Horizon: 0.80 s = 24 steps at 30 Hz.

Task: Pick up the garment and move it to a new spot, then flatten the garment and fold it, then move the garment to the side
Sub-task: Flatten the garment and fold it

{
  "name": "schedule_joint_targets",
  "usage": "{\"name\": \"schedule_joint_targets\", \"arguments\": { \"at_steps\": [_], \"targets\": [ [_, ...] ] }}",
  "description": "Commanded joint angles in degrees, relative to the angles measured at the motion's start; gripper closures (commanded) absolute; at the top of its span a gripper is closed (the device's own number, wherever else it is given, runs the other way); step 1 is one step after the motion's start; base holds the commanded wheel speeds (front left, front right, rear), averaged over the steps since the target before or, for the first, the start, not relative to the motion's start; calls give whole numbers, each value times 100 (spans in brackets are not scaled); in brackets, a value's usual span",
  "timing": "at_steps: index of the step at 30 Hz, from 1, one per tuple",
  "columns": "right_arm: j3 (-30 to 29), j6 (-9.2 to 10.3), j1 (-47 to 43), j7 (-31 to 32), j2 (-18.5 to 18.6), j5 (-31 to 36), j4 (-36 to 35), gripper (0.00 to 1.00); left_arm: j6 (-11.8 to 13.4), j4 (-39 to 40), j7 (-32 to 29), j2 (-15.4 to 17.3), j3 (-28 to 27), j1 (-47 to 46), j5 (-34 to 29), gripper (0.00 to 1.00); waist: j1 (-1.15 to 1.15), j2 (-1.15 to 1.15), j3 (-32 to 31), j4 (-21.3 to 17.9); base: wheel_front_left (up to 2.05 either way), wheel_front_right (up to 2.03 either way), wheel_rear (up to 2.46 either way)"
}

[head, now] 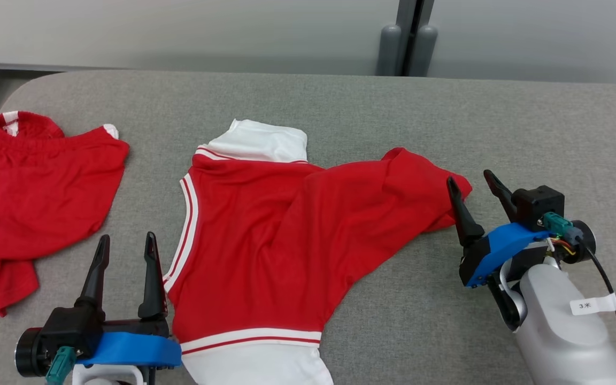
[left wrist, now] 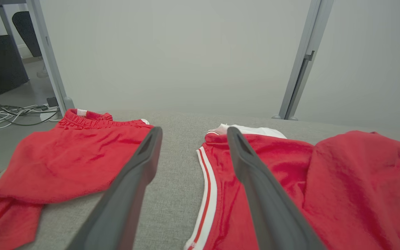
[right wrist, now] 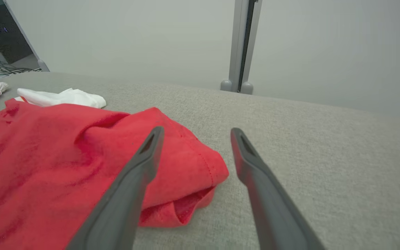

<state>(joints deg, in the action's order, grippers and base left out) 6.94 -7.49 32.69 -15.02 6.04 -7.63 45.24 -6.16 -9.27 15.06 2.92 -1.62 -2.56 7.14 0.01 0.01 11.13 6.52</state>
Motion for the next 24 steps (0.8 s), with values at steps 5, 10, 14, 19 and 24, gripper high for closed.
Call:
{"name": "schedule_joint_targets", "arguments": {
  "at_steps": [5, 10, 14, 19, 24],
  "targets": [
    [-40, -1, 351, -23, 141, -39, 673, 0, 47, 10, 17, -6, 77, -166, 72, 0, -1, -1, 218, 217, 0, 0, 0],
    [-126, -1, 543, -24, 165, -85, 1137, 0, 54, -7, 17, -6, 155, -238, 98, 0, -1, -1, 324, 289, 0, 0, 0],
    [-149, -1, 689, -23, 153, -114, 1422, 0, 66, -24, 17, -4, 249, -283, 131, 0, -1, -1, 379, 347, 0, 0, 0],
    [-50, -1, 756, -23, 121, -267, 1477, 100, 85, -30, 17, -5, 327, -313, 140, 0, -1, -1, 396, 392, 0, 0, 0],
    [67, -1, 661, -23, 149, -339, 1096, 100, 111, -47, 17, -5, 327, -237, 148, 0, -1, -1, 359, 323, 0, 0, 0]
  ]
}}
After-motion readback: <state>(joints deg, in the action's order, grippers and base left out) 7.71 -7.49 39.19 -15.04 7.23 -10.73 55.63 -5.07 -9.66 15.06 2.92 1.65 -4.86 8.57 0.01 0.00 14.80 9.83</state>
